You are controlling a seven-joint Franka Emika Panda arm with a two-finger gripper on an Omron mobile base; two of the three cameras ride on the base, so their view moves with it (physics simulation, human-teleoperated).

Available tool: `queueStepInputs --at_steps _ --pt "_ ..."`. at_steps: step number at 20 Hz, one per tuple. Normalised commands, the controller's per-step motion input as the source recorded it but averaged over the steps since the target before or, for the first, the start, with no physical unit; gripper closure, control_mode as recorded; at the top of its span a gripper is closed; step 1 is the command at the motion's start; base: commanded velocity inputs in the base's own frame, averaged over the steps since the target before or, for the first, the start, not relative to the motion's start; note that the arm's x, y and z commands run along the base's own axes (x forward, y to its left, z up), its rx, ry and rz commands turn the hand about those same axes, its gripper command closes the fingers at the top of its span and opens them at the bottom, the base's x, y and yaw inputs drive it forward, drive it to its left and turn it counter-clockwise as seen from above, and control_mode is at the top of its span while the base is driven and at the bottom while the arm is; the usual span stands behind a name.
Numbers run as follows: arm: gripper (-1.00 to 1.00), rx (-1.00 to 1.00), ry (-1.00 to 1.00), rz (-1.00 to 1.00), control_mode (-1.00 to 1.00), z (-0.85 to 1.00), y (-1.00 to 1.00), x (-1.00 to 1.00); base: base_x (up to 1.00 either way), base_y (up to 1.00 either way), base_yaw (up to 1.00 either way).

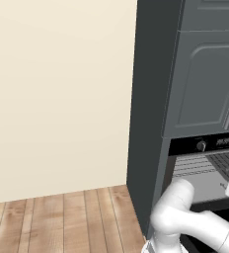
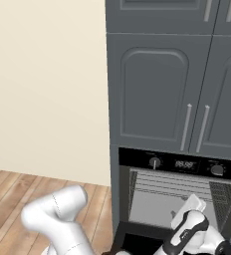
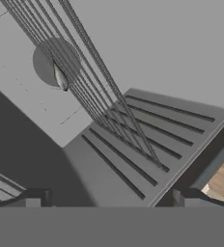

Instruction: Take the fish from the oven and place it on the plate on the counter.

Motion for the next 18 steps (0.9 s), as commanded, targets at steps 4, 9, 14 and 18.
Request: queueStepInputs --at_steps 4,9,14,18 --pt "-1.0 0.0 0.0 -0.04 -1.0 -0.17 0.06 0.58 0.0 0.0 0.0" --pt "-1.0 0.0 0.0 -0.1 -1.0 -0.41 0.02 0.29 0.0 0.0 0.0" --pt "-1.0 0.0 0.0 -0.12 -1.0 -0.37 0.01 0.26 0.0 0.0 0.0" --pt "-1.0 0.0 -0.01 -0.16 -1.0 -0.27 0.07 0.33 0.0 0.0 0.0"
